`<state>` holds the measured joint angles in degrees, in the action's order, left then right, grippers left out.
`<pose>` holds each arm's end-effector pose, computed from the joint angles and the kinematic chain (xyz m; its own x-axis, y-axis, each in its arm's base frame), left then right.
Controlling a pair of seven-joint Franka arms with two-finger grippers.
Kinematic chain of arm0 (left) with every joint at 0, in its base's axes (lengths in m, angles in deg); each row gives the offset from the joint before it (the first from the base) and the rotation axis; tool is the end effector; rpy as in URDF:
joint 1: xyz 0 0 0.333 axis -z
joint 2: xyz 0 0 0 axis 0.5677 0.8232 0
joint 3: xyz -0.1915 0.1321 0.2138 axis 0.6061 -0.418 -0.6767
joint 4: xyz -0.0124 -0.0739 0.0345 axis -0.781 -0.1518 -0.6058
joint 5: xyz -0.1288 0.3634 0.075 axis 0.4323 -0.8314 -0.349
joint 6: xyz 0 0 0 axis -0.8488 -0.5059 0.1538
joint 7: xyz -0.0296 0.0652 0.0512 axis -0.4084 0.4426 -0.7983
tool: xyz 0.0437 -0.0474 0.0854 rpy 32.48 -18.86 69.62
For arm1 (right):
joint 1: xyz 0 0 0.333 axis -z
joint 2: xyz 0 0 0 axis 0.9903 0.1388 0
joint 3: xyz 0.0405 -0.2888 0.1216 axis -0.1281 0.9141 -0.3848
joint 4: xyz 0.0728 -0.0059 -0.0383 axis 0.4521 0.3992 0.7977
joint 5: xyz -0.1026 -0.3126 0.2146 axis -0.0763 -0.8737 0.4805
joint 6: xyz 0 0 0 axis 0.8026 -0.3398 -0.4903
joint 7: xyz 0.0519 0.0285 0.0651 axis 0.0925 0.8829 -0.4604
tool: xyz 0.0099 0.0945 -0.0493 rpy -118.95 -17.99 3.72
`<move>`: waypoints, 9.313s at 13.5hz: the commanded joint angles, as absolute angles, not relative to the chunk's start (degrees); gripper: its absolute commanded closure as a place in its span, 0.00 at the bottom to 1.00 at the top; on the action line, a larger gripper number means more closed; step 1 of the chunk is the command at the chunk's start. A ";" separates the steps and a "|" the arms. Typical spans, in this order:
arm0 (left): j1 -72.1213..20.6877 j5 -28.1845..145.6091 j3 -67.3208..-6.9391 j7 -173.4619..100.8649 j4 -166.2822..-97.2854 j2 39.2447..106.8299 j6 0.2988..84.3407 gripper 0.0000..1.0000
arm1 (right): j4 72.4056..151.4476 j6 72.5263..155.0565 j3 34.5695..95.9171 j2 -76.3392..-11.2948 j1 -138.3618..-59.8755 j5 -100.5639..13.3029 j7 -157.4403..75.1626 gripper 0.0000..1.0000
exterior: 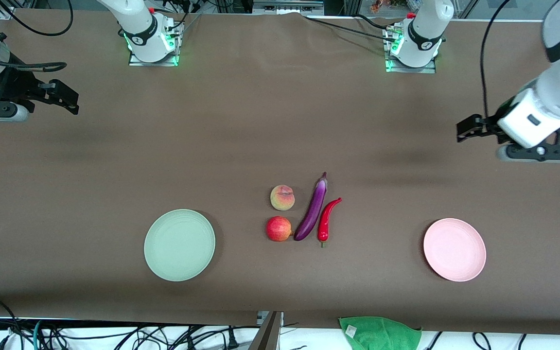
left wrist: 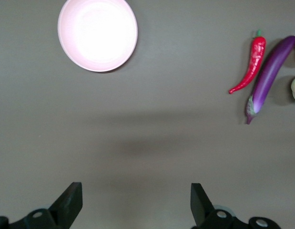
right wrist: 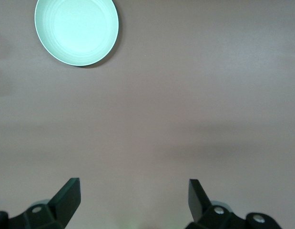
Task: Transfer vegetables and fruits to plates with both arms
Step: 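Move the left gripper toward the red chili pepper, then lower the left gripper and close it around the red chili, then carry the chili to the pink plate while the right gripper reaches the peach, then release the chili on the pink plate while the right gripper grasps the peach, then carry the peach toward the green plate while the left gripper reaches the eggplant, then release the peach on the green plate while the left gripper carries the eggplant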
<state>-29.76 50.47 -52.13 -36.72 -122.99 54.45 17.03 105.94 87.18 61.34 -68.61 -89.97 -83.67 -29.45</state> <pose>0.5824 -0.0821 0.5506 0.9935 -0.0347 -0.1088 -0.0340 -0.9994 0.0085 0.5417 0.0547 0.6118 0.9991 -0.0055 -0.0421 -0.0030 -0.9983 0.0587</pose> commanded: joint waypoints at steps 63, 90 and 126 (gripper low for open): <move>-22.01 48.05 -50.18 -34.79 -106.97 93.47 48.94 1.00 | 101.85 116.24 61.29 -37.96 -111.27 -65.54 -12.13 0.00; -31.25 58.51 -56.26 -57.54 -108.10 94.96 55.76 0.00 | 91.48 145.12 62.26 -15.69 -124.74 -81.97 5.55 0.14; -3.83 51.83 -54.58 -36.16 -107.66 100.68 63.76 1.00 | 91.13 118.50 65.95 -29.84 -102.94 -75.12 -44.63 0.01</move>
<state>-4.13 52.67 -53.91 -35.77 -107.41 101.57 63.73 90.94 119.06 66.56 -29.02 -103.00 -76.18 -43.61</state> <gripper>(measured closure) 0.313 0.009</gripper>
